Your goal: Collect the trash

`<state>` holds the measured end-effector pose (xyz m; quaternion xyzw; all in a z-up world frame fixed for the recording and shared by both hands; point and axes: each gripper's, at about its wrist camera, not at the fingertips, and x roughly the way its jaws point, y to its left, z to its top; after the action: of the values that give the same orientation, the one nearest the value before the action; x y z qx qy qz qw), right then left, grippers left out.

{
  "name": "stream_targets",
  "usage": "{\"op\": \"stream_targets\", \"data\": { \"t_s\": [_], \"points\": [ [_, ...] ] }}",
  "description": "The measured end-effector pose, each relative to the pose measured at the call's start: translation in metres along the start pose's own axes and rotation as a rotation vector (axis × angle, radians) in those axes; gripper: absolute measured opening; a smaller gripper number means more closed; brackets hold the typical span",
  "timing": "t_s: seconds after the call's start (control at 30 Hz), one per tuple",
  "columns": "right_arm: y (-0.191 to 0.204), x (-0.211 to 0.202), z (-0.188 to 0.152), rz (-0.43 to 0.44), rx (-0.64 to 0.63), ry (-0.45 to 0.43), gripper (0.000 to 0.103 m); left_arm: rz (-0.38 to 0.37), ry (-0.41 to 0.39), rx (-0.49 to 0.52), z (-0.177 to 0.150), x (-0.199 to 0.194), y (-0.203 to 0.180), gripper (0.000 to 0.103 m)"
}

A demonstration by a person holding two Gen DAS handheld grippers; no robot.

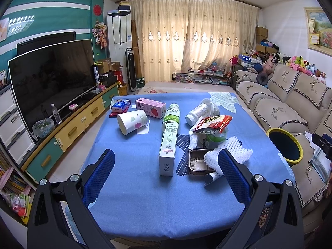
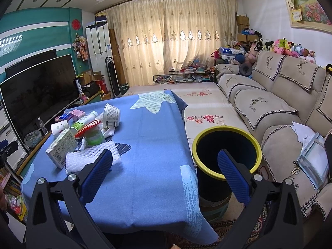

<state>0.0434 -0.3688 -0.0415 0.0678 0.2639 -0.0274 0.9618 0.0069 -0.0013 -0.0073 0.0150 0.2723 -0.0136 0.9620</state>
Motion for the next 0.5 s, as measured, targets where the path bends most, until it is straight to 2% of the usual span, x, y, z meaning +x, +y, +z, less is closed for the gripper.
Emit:
{"op": "stream_targets", "data": {
  "t_s": [0.3, 0.5],
  "points": [
    [0.012, 0.021, -0.005, 0.042, -0.02, 0.046, 0.097, 0.02, -0.005, -0.005, -0.002, 0.008, 0.005, 0.098],
    [0.032, 0.052, -0.009, 0.079, -0.046, 0.095, 0.097, 0.045, -0.029, -0.026, -0.001, 0.014, 0.018, 0.098]
  ]
}}
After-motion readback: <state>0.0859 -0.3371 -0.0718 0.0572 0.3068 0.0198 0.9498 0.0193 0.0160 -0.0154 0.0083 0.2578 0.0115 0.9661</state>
